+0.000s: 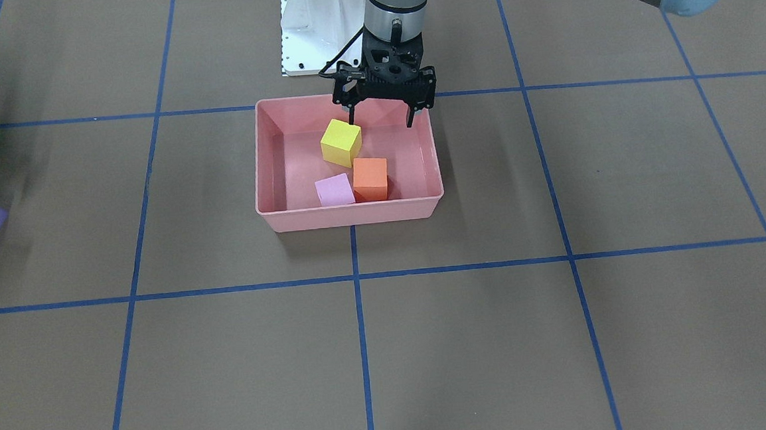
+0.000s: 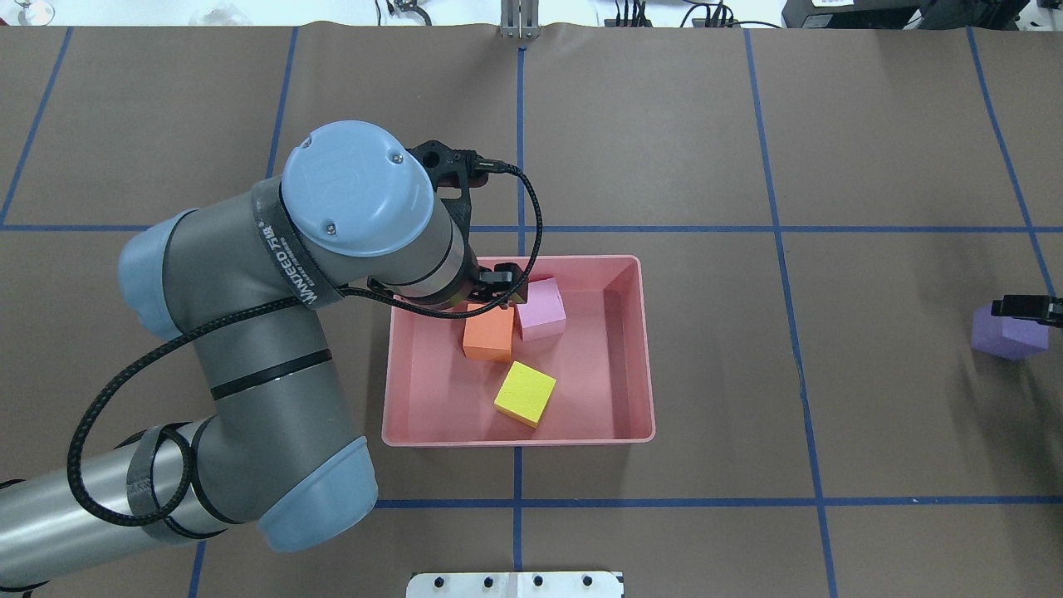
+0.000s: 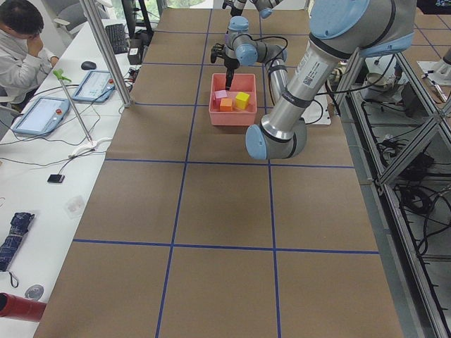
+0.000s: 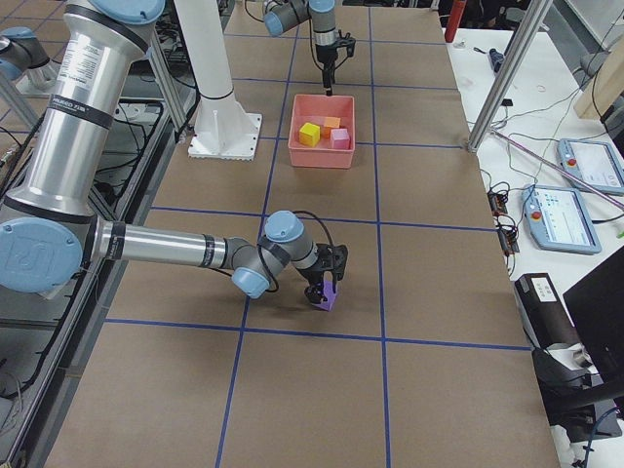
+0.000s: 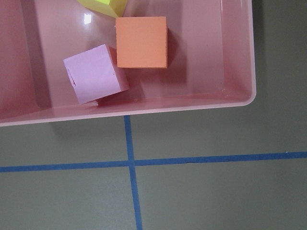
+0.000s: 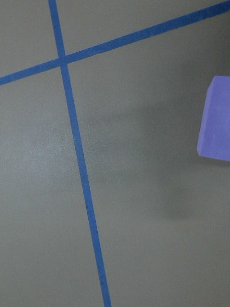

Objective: Place blocks into pink bin with both arms
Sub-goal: 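Drop the orange cube into the bin while the right gripper grasps the purple cube, then withdraw the left gripper while the right gripper carries the purple cube into the bin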

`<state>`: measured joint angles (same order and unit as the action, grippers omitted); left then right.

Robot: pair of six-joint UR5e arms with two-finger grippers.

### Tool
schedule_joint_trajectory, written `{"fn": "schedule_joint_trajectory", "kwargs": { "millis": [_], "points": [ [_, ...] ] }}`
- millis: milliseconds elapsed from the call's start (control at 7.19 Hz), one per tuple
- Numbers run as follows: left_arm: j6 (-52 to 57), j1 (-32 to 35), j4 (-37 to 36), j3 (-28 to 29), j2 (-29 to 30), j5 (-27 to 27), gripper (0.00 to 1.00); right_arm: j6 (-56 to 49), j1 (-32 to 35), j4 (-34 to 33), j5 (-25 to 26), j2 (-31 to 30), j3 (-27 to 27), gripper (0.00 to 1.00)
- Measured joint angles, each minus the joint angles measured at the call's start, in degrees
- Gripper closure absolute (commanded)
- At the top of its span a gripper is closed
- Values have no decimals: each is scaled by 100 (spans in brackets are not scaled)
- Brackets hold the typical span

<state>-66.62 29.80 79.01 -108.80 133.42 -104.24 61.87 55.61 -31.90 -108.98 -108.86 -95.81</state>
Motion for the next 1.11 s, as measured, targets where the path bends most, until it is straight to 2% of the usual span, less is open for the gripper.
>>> {"fn": "schedule_joint_trajectory", "kwargs": {
  "millis": [417, 556, 695, 834, 1112],
  "points": [
    [0, 0, 0, 4, 0, 0, 0, 98, -378, 8, 469, -42, 137, 1],
    [0, 0, 0, 5, 0, 0, 0, 140, -506, 8, 621, -43, 174, 10],
    [0, 0, 0, 5, 0, 0, 0, 170, -623, 8, 763, -42, 203, 81],
    [4, 0, 0, 6, 0, 0, 0, 172, -698, 8, 861, -35, 217, 100],
    [108, 41, 8, -66, -46, -8, 0, 109, -733, 8, 910, -8, 137, 100]
  ]
}}
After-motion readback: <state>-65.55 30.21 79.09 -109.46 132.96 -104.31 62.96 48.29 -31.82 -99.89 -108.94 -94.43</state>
